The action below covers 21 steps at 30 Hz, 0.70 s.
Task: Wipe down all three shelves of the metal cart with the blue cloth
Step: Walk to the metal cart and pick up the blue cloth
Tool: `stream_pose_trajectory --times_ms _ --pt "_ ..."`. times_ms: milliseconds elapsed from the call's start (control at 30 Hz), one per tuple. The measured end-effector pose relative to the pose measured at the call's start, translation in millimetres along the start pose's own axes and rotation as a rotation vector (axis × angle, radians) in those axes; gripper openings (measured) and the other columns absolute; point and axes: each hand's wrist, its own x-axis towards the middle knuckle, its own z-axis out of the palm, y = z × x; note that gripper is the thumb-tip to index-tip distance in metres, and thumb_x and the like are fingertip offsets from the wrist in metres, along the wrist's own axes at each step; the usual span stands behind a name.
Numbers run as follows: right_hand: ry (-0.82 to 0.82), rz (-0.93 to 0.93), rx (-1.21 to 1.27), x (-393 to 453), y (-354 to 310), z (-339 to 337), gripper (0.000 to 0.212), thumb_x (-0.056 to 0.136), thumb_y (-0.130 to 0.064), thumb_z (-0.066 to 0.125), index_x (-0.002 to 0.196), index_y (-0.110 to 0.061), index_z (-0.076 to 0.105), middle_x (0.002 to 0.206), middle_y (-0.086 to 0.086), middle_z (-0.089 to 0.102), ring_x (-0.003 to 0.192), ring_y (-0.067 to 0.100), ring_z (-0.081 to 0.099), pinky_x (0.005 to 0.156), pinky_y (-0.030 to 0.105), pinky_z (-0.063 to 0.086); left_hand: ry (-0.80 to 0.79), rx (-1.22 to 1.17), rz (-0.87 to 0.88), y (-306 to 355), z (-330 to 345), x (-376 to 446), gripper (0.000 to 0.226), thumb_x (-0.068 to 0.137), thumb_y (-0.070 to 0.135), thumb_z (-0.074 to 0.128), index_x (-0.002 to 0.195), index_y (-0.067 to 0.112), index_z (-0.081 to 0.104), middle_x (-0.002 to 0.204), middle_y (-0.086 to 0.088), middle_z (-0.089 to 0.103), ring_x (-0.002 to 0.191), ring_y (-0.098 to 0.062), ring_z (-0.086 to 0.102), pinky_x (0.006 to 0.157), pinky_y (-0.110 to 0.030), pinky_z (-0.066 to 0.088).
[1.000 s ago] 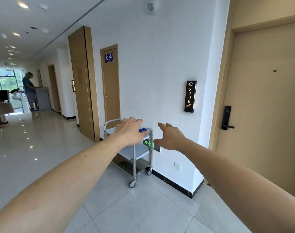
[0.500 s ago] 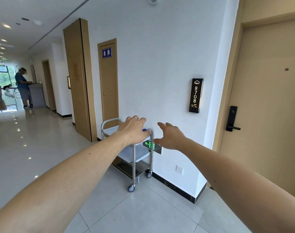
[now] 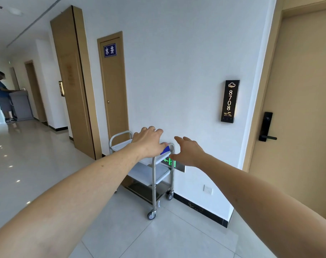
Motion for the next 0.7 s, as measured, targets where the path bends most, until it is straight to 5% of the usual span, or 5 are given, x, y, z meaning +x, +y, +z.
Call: stream_pose_trajectory --times_ms 133,700 --pt "-0.006 0.01 -0.01 35 -9 17 0.073 0.09 -0.047 0.065 0.15 -0.021 0.032 0.145 0.013 0.041 0.134 0.037 0.038 0.1 0.042 0.043 -0.005 -0.033 -0.012 -31 12 27 0.059 0.093 0.054 0.043 0.141 0.02 0.041 0.142 -0.008 0.045 0.13 -0.029 0.039 0.1 -0.05 0.042" --pt "-0.026 0.029 0.035 200 70 61 0.075 0.088 -0.05 0.065 0.149 -0.021 0.033 0.128 0.007 0.049 0.124 0.033 0.046 0.095 0.041 0.046 -0.067 -0.037 -0.047 -53 103 180 0.058 0.092 0.054 0.045 0.139 0.02 0.042 0.141 -0.008 0.046 0.128 -0.029 0.041 0.097 -0.049 0.043"
